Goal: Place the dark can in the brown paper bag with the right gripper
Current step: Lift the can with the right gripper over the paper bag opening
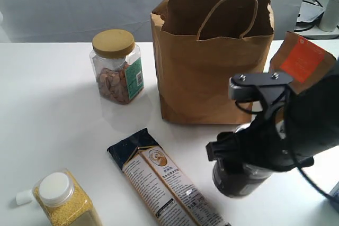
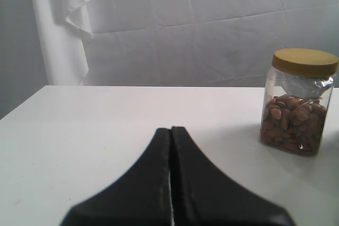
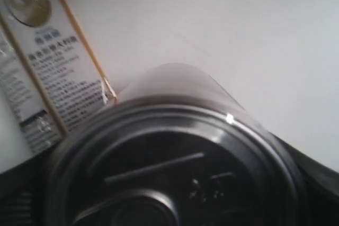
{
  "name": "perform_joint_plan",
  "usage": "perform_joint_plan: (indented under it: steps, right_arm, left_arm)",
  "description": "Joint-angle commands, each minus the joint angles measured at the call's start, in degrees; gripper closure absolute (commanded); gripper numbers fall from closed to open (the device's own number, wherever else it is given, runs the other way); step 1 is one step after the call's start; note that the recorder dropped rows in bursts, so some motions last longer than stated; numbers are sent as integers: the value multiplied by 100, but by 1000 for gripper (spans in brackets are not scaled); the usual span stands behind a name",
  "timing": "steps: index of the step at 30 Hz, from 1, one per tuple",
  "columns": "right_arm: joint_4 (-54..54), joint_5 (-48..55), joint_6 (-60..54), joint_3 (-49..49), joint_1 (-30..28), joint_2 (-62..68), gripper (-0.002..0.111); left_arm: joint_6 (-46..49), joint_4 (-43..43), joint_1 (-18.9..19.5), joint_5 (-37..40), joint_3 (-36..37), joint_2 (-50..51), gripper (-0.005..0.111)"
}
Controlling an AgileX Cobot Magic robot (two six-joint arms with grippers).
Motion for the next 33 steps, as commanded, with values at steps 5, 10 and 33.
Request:
perform_joint_plan:
  steps: [5,10,33]
  right_arm:
    - [-696,-108,178,-533,27,-1752,108]
    - [-776,-516,32,-986,27,-2383,108]
    - [-1995,-212,-976,-4240,-698,1163,108]
  left_arm:
    - [-20,15,-35,-19,20,-20,107]
    - [-20,15,-35,-19,20,-20,107]
    - [-20,15,-35,-19,20,-20,107]
